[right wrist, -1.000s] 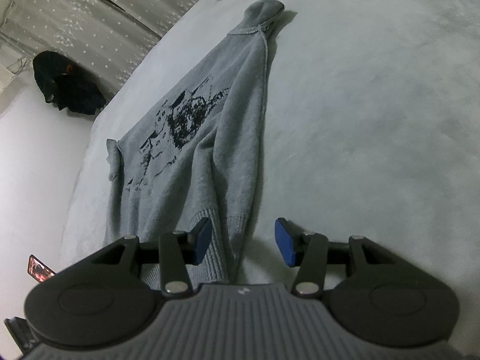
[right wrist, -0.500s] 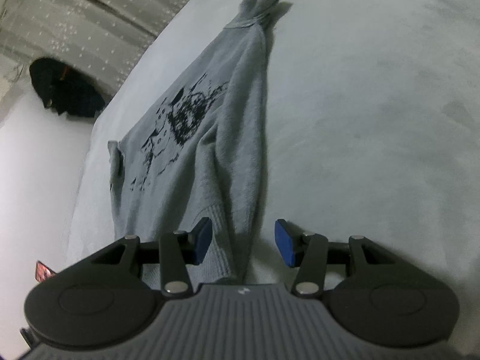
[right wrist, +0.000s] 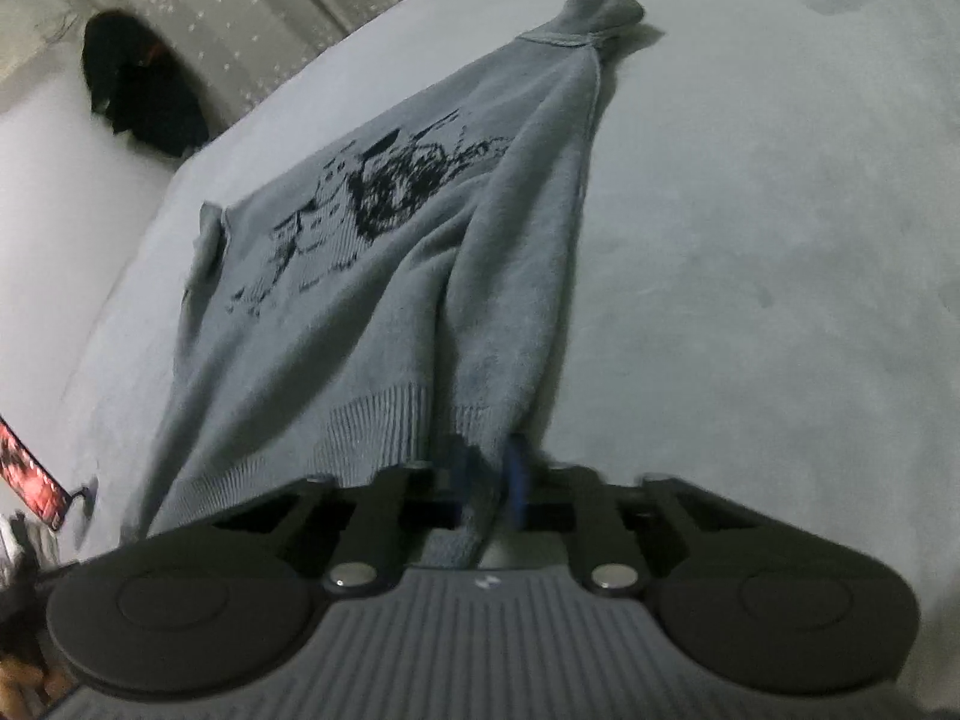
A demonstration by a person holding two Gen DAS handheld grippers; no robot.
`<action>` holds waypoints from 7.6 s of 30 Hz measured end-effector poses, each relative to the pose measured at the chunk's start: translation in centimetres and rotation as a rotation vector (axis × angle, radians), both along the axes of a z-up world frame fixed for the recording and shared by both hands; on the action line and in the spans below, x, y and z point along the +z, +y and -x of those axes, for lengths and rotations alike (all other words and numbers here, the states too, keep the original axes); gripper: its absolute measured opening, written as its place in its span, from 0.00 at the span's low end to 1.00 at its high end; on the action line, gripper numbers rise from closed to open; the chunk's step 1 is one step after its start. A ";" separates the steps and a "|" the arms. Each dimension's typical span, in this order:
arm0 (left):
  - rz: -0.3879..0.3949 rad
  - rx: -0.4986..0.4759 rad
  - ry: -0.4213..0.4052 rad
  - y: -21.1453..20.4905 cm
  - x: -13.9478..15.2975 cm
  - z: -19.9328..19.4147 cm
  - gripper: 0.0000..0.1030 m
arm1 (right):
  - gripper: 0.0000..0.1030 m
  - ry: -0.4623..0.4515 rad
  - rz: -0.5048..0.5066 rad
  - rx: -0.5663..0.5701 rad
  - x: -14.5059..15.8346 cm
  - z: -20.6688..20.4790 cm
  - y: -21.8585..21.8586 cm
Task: Fold clothes
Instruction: 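Pull the hem with both tools to straighten the sweater flat, then open both tools and release the hem, then move both open tools over the sweater toward its sleeve and shoulder, then close the right tool on the grey sleeve cuff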
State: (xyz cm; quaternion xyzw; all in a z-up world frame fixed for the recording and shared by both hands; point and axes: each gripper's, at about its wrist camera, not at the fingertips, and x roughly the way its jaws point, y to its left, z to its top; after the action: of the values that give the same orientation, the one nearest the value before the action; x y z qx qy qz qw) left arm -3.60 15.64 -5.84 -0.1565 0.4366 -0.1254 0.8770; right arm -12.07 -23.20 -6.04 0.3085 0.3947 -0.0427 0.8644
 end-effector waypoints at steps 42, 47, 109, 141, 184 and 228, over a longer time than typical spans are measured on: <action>-0.006 -0.166 0.131 -0.7 -0.1 2.1 0.04 | 0.07 0.052 0.248 0.035 1.0 5.1 -2.3; -0.013 -0.162 0.136 -0.1 1.5 2.9 0.04 | 0.05 0.056 0.201 0.017 2.9 5.7 -2.8; 0.008 -0.265 -0.369 -10.5 0.9 -0.4 0.15 | 0.57 -0.236 0.548 -0.164 2.1 1.2 5.5; 0.038 0.087 -0.322 -4.3 -0.8 -1.5 0.06 | 0.59 -0.150 0.563 -0.220 0.9 0.3 6.2; -0.092 -0.017 -0.269 -13.9 1.7 -8.5 0.52 | 0.69 -0.180 0.594 0.158 2.4 -13.5 -3.8; -0.197 -0.031 -0.293 -21.0 -0.7 -11.9 0.73 | 0.14 -0.566 0.193 0.547 1.5 -18.3 -11.4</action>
State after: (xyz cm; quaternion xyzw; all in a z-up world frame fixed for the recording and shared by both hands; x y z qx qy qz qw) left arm 8.33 -5.31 -6.56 -0.0432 0.3167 -0.1168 0.9403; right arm 6.22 -34.62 -4.58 0.1091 0.2027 0.2388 0.9434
